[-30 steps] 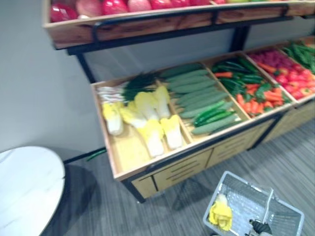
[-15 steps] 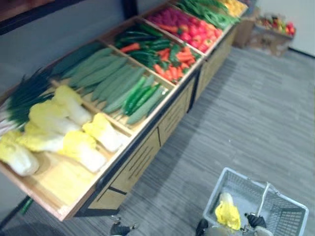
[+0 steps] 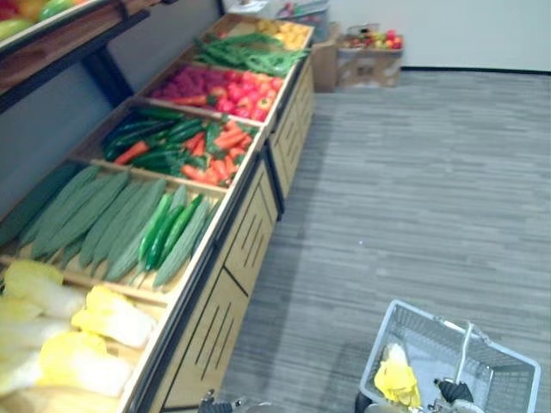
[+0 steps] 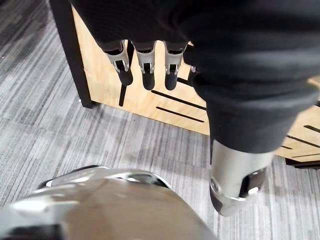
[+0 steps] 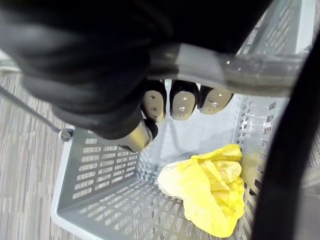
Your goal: Pick vegetable in the basket
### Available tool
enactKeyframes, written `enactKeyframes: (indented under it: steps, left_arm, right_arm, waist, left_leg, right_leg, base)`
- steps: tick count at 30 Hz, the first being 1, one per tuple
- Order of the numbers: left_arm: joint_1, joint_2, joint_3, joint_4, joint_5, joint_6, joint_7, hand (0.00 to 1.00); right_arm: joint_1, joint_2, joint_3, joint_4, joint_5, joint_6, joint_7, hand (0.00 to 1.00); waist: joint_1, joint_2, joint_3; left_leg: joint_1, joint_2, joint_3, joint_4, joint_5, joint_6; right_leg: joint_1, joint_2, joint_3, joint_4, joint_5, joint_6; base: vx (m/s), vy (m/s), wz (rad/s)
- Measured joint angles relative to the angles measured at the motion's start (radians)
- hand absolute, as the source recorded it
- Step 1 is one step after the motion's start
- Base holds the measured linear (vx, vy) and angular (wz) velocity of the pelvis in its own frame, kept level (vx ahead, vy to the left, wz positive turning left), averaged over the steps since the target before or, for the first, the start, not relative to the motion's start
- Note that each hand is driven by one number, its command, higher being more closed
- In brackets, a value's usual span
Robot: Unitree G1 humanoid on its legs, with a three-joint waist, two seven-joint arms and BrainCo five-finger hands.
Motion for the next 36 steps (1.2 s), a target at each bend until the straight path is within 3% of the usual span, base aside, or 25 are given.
enactKeyframes:
  steps: [1,2,3,7,10,14,15,16,17,18,19,20,21,22,24,25,28,30,31,33,35,36]
  left_arm:
    - [0.004,-0.015,0.001,0.0,0.001,0.0,0.0,0.0]
    - [0.007,-0.025,0.002,0.001,0.001,0.0,0.0,0.0]
    - [0.014,-0.03,0.017,0.0,0.002,0.001,0.0,0.0]
    - [0.018,-0.024,0.051,-0.014,0.007,0.0,0.002,0.0]
    - [0.026,-0.034,0.057,-0.013,0.016,0.0,0.001,0.0]
    - [0.041,-0.025,0.053,-0.012,0.022,0.001,0.001,0.0]
    - [0.038,-0.026,0.047,-0.011,0.023,0.001,0.0,0.0]
    - [0.03,-0.025,0.032,-0.011,0.029,0.001,0.0,0.0]
    - [0.029,-0.024,0.026,-0.011,0.032,0.001,0.0,0.0]
    - [0.027,-0.01,-0.003,-0.012,0.044,0.001,-0.001,0.0]
    - [0.019,0.01,-0.028,-0.012,0.044,0.001,-0.001,0.0]
    - [0.019,0.018,-0.035,-0.012,0.043,0.001,-0.001,0.0]
    - [0.017,0.02,-0.04,-0.012,0.041,0.001,-0.001,0.0]
    - [0.004,0.022,-0.04,-0.013,0.04,0.001,0.0,0.0]
    - [-0.016,0.022,-0.04,-0.013,0.039,0.001,0.001,0.0]
    - [-0.035,0.019,-0.039,-0.013,0.039,0.001,0.001,0.0]
    - [-0.055,0.009,-0.035,-0.013,0.039,0.001,0.001,0.0]
    - [-0.054,0.001,-0.003,-0.014,0.039,0.0,0.001,0.0]
    - [-0.047,-0.003,0.012,-0.013,0.039,0.0,0.001,0.0]
    - [-0.05,-0.047,0.061,-0.013,0.039,-0.001,0.001,0.0]
    - [-0.048,-0.06,0.078,-0.014,0.039,-0.001,0.001,0.0]
    - [-0.048,-0.063,0.091,-0.018,0.038,0.0,-0.001,0.0]
  right_arm:
    - [0.009,-0.015,-0.006,-0.002,0.0,0.0,-0.002,1.0]
    - [0.014,-0.03,-0.006,-0.005,0.0,-0.001,-0.003,1.0]
    - [0.023,-0.02,0.0,-0.014,0.0,0.0,-0.007,1.0]
    - [0.044,0.017,0.04,-0.063,0.0,-0.004,-0.023,1.0]
    - [0.033,0.035,0.09,-0.09,-0.015,-0.007,-0.019,1.0]
    - [0.018,0.067,0.114,-0.105,-0.06,-0.008,-0.007,1.0]
    - [0.019,0.061,0.113,-0.114,-0.063,-0.008,0.0,1.0]
    - [0.016,0.053,0.094,-0.123,-0.062,-0.009,0.002,1.0]
    - [0.016,0.053,0.089,-0.128,-0.061,-0.01,0.002,1.0]
    - [0.017,0.051,0.066,-0.157,-0.057,-0.016,0.0,1.0]
    - [0.016,0.055,0.052,-0.162,-0.053,-0.022,0.0,1.0]
    - [0.017,0.06,0.046,-0.161,-0.05,-0.024,0.0,1.0]
    - [0.019,0.063,0.035,-0.163,-0.041,-0.029,-0.002,1.0]
    - [0.016,0.069,0.034,-0.165,-0.04,-0.035,-0.002,1.0]
    - [0.008,0.071,0.036,-0.164,-0.04,-0.04,0.0,1.0]
    - [-0.003,0.075,0.036,-0.159,-0.04,-0.04,0.001,1.0]
    - [-0.018,0.088,0.024,-0.157,-0.039,-0.039,0.0,1.0]
    - [-0.02,0.103,0.014,-0.156,-0.038,-0.038,0.0,1.0]
    - [-0.02,0.105,0.012,-0.154,-0.038,-0.037,0.0,1.0]
    - [-0.029,0.093,-0.004,-0.15,-0.04,-0.038,0.0,1.0]
    - [-0.029,0.09,-0.006,-0.149,-0.042,-0.035,0.001,1.0]
    - [-0.028,0.084,-0.016,-0.148,-0.043,-0.02,0.001,1.0]
  waist:
    - [0.001,0.03,-0.004]
    - [0.004,0.049,-0.005]
    - [0.004,0.059,-0.018]
    - [0.009,0.003,-0.031]
    - [0.041,0.006,-0.037]
    - [0.05,-0.009,-0.064]
    - [0.055,-0.01,-0.063]
    - [0.058,-0.009,-0.063]
    - [0.058,-0.009,-0.063]
    - [0.054,-0.018,-0.059]
    - [0.039,-0.045,-0.052]
    - [0.029,-0.056,-0.054]
    - [0.019,-0.047,-0.052]
    - [0.018,-0.05,-0.057]
    - [0.022,-0.047,-0.059]
    - [0.023,-0.042,-0.055]
    - [0.02,-0.026,-0.044]
    - [0.018,-0.033,-0.044]
    - [0.016,-0.034,-0.045]
    - [0.017,0.008,-0.054]
    - [0.017,0.026,-0.061]
    - [0.014,0.027,-0.06]
  left_leg:
    - [-0.017,-0.008,-0.08,-0.146,0.051,-0.004]
    - [-0.029,0.0,-0.107,-0.164,0.098,-0.01]
    - [-0.032,-0.021,-0.104,-0.153,0.096,0.005]
    - [-0.022,-0.091,-0.077,-0.174,0.089,0.032]
    - [0.002,-0.1,-0.027,-0.173,0.066,0.052]
    - [0.017,-0.109,0.026,-0.168,0.026,0.05]
    - [0.031,-0.111,0.04,-0.172,0.019,0.051]
    - [0.061,-0.114,0.062,-0.174,0.007,0.059]
    - [0.066,-0.114,0.064,-0.173,0.003,0.062]
    - [0.098,-0.119,0.078,-0.172,-0.011,0.066]
    - [0.14,-0.142,0.079,-0.17,-0.029,0.074]
    - [0.16,-0.149,0.075,-0.169,-0.039,0.079]
    - [0.2,-0.144,0.071,-0.171,-0.057,0.086]
    - [0.231,-0.134,0.077,-0.179,-0.065,0.089]
    - [0.244,-0.121,0.083,-0.2,-0.065,0.088]
    - [0.25,-0.097,0.09,-0.216,-0.063,0.085]
    - [0.277,-0.045,0.106,-0.249,-0.056,0.072]
    - [0.315,-0.034,0.107,-0.264,-0.058,0.067]
    - [0.323,-0.032,0.103,-0.264,-0.058,0.066]
    - [0.314,0.015,0.049,-0.206,-0.008,0.002]
    - [0.288,0.034,0.015,-0.145,0.036,-0.008]
    - [0.252,0.045,-0.036,-0.042,0.102,-0.017]
  right_leg:
    - [-0.004,0.017,0.012,0.006,-0.011,0.031]
    - [-0.002,0.028,0.016,0.01,-0.013,0.043]
    - [0.016,0.014,0.016,0.0,-0.003,0.061]
    - [0.009,-0.065,-0.015,0.027,-0.019,0.09]
    - [0.009,-0.075,0.03,0.011,-0.019,0.09]
    - [-0.036,-0.079,0.095,0.045,-0.05,0.129]
    - [-0.06,-0.082,0.109,0.097,-0.071,0.134]
    - [-0.14,-0.08,0.133,0.281,-0.116,0.126]
    - [-0.162,-0.08,0.135,0.327,-0.122,0.122]
    - [-0.252,-0.091,0.135,0.546,-0.125,0.114]
    - [-0.308,-0.122,0.126,0.715,-0.105,0.087]
    - [-0.32,-0.138,0.113,0.772,-0.089,0.08]
    - [-0.332,-0.156,0.09,0.851,-0.051,0.088]
    - [-0.352,-0.181,0.026,0.901,-0.085,0.065]
    - [-0.381,-0.186,-0.047,0.887,-0.142,0.064]
    - [-0.403,-0.169,-0.127,0.82,-0.157,0.045]
    - [-0.425,-0.117,-0.202,0.568,-0.134,0.062]
    - [-0.421,-0.088,-0.172,0.351,-0.024,0.053]
    - [-0.417,-0.086,-0.166,0.351,0.04,0.052]
    - [-0.426,-0.057,-0.18,0.416,-0.011,0.007]
    - [-0.42,-0.048,-0.187,0.445,-0.06,-0.006]
    - [-0.383,-0.048,-0.199,0.46,-0.108,-0.017]
  base:
    - [0.01,0.264,-0.33]
    - [0.06,0.308,-0.29]
    - [0.11,0.191,-0.07]
    - [0.15,0.209,0.08]
    - [0.13,0.101,-0.35]
    - [0.15,0.042,-0.52]
    - [0.23,0.063,-0.65]
    - [0.14,0.037,-0.49]
    - [0.19,0.04,-0.42]
    - [0.18,0.048,-0.13]
    - [0.22,0.057,-0.02]
    - [0.2,0.059,0.11]
    - [0.19,0.037,0.04]
    - [0.19,0.034,-0.06]
    - [0.14,-0.007,-0.11]
    - [0.22,-0.098,-0.06]
    - [0.22,-0.132,-0.03]
    - [0.39,-0.272,-0.03]
    - [0.48,-0.345,-0.03]
    - [0.5,-0.367,-0.08]
    - [0.4,-0.295,0.03]
    - [0.46,-0.317,0.13]
